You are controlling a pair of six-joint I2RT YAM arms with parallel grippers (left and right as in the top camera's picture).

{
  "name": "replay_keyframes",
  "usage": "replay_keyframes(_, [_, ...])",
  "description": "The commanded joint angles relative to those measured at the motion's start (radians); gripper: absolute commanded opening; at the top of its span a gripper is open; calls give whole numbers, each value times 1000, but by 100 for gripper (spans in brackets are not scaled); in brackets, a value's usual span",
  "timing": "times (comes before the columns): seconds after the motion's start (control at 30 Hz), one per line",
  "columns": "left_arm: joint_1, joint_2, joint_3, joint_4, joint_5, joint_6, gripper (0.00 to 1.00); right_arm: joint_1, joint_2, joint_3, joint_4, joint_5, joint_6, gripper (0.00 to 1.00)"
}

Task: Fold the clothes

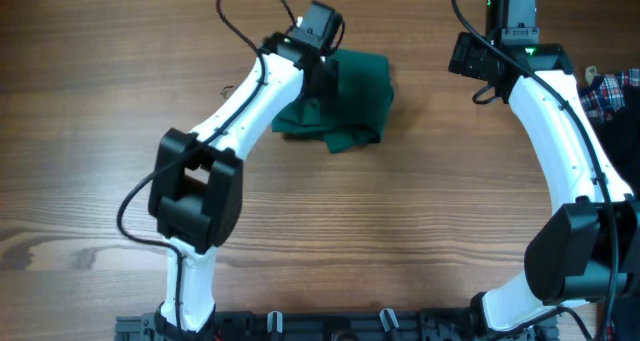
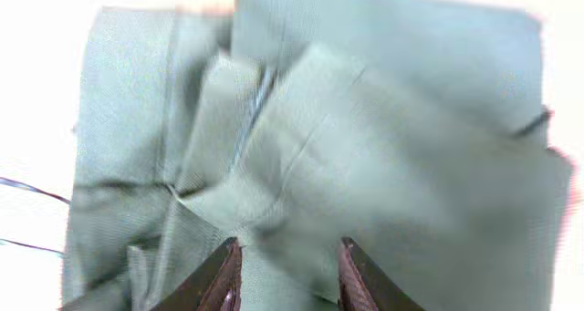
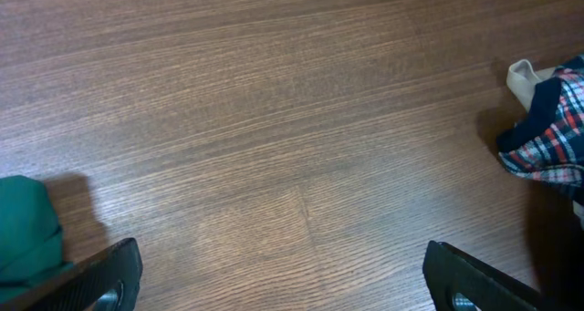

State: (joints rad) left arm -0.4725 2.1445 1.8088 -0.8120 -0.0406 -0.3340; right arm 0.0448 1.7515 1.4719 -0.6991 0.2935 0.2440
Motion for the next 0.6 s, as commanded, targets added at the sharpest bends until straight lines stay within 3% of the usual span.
replay_keyframes(0.0, [38,-3,20,9,-18,16,35,0,12,-10,3,21,-9,100])
replay_keyframes(0.2, [58,133,21,56,-1,16,34,0,12,-10,-9,21,-8,100])
replay_keyframes(0.3, [58,115,21,98,45,16,45,0,12,-10,-10,21,-8,100])
replay_keyframes(0.37, [59,115,21,100,70,16,63,0,12,-10,-14,21,-8,100])
replay_keyframes(0.4, [58,115,21,100,70,16,66,0,12,-10,-18,21,-8,100])
replay_keyframes(0.5, [62,113,24,128,70,16,66,0,12,-10,-20,21,-7,100])
replay_keyframes(0.57, [63,111,26,128,72,16,54,0,12,-10,-21,20,-7,100])
